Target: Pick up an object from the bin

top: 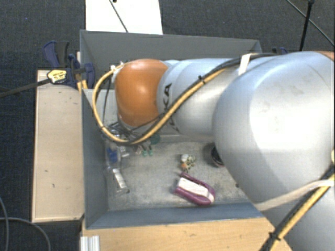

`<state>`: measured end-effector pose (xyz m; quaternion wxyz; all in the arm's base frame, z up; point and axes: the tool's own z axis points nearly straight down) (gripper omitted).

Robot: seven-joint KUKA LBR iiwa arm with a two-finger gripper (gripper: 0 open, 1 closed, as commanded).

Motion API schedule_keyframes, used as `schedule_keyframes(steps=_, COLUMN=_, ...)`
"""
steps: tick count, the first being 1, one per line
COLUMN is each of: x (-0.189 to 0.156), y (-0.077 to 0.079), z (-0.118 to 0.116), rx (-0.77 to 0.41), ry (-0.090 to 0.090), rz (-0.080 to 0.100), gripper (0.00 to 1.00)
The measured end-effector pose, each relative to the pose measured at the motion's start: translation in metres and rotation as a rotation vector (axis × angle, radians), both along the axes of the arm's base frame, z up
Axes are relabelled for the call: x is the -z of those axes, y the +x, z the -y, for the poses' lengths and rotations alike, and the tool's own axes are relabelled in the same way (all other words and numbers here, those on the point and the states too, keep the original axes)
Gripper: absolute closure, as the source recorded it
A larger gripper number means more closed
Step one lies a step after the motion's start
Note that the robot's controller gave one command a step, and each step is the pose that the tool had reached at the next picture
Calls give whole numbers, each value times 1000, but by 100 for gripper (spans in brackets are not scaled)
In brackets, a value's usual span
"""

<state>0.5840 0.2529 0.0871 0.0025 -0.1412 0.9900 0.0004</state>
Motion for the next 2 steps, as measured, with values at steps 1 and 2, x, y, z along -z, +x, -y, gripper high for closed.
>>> schedule_keyframes(steps=1, x=-50, y=-6, z=2, rx=-43, ry=2, rz=4, gripper=100)
schedule_keyframes(steps=2, x=-169, y=0, z=7, rx=-41, ry=3, rz=8, gripper=100)
